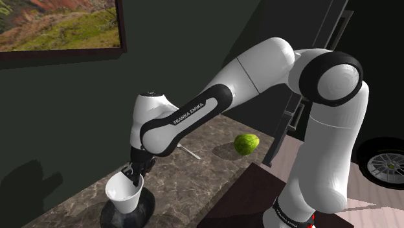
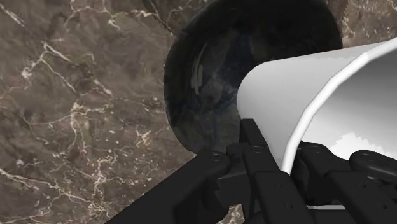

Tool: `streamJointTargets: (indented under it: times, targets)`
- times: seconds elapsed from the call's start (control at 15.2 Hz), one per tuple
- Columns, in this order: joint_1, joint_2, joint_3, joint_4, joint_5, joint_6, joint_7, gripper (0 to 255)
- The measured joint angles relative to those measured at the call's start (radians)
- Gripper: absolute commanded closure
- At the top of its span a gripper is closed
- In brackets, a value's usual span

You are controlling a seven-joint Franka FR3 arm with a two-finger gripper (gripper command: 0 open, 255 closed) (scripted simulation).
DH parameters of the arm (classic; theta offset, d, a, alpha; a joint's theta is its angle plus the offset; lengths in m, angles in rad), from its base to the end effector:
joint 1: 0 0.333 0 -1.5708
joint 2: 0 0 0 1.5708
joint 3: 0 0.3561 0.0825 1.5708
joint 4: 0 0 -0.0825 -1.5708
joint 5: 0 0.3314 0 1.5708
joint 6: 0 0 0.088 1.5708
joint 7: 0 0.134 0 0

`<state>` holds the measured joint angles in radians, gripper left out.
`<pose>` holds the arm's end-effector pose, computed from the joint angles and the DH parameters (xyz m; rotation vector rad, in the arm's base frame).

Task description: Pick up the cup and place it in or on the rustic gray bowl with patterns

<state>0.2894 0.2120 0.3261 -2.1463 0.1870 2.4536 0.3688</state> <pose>0.4492 0.3140 0.3684 -2.9198 -0.1427 0.0022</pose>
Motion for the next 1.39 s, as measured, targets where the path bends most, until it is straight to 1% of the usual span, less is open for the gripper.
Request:
streamJointTargets:
  times: [0.26,0.66,0.73,1.12,1.39]
  targets:
    - [0.004,0.032,-0.002,-0.012,-0.005,0.042,-0.001,255]
    - [0.004,0.036,-0.002,-0.012,-0.006,0.047,-0.002,255]
    - [0.004,0.036,-0.002,-0.012,-0.006,0.047,-0.002,0]
    - [0.004,0.036,-0.002,-0.012,-0.006,0.047,-0.002,0]
    - [-0.015,-0.043,-0.001,-0.004,0.014,-0.038,-0.018,0]
